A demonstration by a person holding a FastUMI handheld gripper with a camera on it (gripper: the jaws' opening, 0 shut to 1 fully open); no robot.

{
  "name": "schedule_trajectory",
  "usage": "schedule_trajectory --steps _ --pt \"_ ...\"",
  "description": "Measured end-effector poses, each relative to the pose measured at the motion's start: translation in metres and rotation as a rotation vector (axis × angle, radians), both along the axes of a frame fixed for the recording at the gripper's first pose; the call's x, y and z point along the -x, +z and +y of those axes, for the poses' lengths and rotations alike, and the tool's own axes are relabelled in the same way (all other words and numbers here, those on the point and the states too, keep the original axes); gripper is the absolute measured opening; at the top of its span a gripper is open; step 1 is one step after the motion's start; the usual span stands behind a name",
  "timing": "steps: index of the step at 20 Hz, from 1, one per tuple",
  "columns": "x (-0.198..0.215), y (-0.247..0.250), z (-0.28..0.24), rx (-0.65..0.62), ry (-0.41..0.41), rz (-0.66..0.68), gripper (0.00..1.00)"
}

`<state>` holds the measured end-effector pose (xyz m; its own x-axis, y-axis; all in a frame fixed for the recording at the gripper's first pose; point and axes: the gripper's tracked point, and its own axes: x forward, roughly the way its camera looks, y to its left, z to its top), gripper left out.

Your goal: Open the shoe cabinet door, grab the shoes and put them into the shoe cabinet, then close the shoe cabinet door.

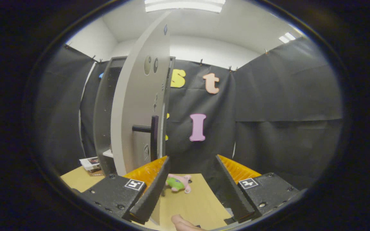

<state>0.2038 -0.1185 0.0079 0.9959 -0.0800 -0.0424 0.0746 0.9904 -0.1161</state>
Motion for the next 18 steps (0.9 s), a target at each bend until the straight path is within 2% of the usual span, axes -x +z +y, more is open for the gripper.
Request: schedule_trajectory --steps 5,7,10,12,14,18 --pt "0.011 0.0 -0.002 0.036 -0.172 -0.142 0.92" --pt "-0.001 0.005 -0.012 0.075 -0.235 -0.19 0.92" --pt "-0.005 -0.001 -0.021 0.042 -0.276 -0.216 0.92" --pt "-0.005 -0.003 -0.018 -0.037 -0.221 -0.217 0.9" --pt "-0.008 -0.006 -0.013 -0.115 -0.133 -0.211 0.88" --pt "-0.012 -0.007 0.007 -0.159 0.042 -0.206 0.88"
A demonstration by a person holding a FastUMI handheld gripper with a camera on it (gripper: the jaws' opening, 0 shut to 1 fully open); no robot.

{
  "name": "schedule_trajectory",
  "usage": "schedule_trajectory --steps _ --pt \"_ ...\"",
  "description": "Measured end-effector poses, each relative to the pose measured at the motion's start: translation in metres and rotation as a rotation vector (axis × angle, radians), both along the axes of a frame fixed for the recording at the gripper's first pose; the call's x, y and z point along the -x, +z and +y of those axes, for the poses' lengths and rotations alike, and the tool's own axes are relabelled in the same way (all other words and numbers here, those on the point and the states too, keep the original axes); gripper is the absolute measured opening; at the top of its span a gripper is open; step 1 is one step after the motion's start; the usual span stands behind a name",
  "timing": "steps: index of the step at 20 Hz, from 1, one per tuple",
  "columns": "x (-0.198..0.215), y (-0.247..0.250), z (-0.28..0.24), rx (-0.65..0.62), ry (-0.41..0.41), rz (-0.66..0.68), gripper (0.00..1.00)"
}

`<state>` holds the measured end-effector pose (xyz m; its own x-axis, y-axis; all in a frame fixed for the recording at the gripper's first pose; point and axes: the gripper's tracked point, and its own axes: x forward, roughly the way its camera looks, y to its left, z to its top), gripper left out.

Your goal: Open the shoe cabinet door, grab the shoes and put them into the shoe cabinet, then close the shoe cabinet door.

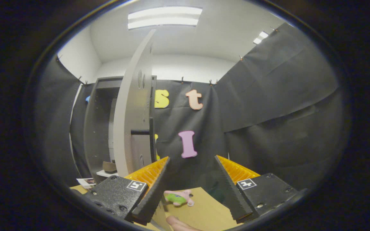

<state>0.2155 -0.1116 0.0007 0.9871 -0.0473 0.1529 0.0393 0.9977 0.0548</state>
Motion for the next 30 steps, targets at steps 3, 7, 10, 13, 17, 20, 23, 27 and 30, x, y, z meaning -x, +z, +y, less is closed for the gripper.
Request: schedule_trajectory --steps 3,7,10,13,17,20,23,27,30 --pt "0.006 -0.007 0.043 0.004 0.145 0.015 0.88" --pt "0.011 -0.007 0.073 0.029 0.189 0.016 0.88" --pt "0.009 -0.01 0.091 0.036 0.18 0.019 0.88" --pt "0.005 -0.011 0.11 0.019 0.192 0.031 0.88" --pt "0.005 -0.014 0.142 0.027 0.201 0.038 0.89" --pt "-0.004 -0.018 0.178 0.045 0.216 0.047 0.9" --pt "-0.02 -0.029 0.227 0.055 0.258 0.079 0.91" --pt "-0.017 -0.054 0.268 0.048 0.364 0.175 0.96" --pt "-0.006 -0.042 0.257 0.07 0.327 0.141 0.96"
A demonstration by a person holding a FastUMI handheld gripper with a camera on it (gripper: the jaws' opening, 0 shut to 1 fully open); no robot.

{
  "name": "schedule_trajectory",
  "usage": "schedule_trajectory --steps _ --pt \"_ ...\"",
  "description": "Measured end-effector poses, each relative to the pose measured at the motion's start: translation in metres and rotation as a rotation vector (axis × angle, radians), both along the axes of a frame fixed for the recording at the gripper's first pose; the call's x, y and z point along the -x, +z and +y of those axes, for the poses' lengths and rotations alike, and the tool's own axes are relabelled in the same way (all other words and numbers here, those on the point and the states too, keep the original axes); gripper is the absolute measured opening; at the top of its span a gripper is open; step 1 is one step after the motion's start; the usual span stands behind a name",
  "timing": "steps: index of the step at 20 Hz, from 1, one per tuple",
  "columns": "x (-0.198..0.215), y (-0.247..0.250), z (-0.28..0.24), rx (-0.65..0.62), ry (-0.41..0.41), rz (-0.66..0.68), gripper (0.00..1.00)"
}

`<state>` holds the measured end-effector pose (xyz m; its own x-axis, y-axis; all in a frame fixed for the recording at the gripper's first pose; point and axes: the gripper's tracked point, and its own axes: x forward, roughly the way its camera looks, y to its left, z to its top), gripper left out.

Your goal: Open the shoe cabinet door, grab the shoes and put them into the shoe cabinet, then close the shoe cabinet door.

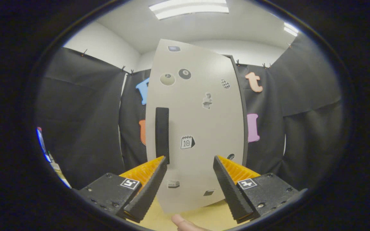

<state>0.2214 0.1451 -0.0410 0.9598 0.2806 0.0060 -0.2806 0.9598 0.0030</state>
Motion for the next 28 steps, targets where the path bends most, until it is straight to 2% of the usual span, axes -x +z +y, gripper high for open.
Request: schedule_trajectory --steps 11,21,24,28 --pt "0.063 -0.001 -0.032 0.006 -0.037 0.007 0.96" --pt "0.125 0.026 -0.041 0.007 -0.056 -0.048 0.96" --pt "0.133 0.024 -0.047 -0.015 -0.096 -0.026 0.97" --pt "0.145 0.025 -0.034 -0.009 -0.055 -0.011 0.97"
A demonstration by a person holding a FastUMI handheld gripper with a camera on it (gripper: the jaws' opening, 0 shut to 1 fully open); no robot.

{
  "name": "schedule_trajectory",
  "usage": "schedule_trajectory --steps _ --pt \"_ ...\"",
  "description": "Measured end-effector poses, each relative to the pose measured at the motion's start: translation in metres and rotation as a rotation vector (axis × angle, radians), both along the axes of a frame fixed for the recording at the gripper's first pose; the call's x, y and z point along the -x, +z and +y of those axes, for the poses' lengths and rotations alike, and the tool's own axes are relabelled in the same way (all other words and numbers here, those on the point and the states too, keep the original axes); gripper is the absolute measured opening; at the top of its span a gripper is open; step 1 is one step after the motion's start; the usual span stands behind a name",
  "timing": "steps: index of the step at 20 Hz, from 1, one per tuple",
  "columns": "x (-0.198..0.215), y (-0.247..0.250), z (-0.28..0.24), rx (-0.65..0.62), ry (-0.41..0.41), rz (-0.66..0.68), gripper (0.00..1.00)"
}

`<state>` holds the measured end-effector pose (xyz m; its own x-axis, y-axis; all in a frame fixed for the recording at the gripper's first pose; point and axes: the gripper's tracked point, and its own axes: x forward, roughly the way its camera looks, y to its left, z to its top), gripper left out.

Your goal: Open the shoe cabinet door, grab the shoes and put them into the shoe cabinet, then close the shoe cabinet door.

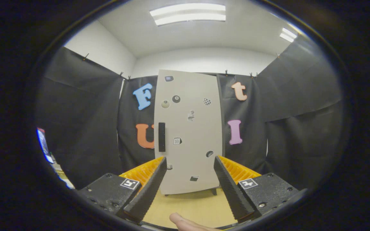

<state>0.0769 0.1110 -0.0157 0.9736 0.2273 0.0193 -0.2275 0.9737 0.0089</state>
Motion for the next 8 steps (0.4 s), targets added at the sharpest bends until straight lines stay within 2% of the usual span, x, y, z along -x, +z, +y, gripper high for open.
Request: schedule_trajectory --steps 8 --pt "0.0104 0.0019 -0.0094 0.008 -0.017 -0.011 0.97"
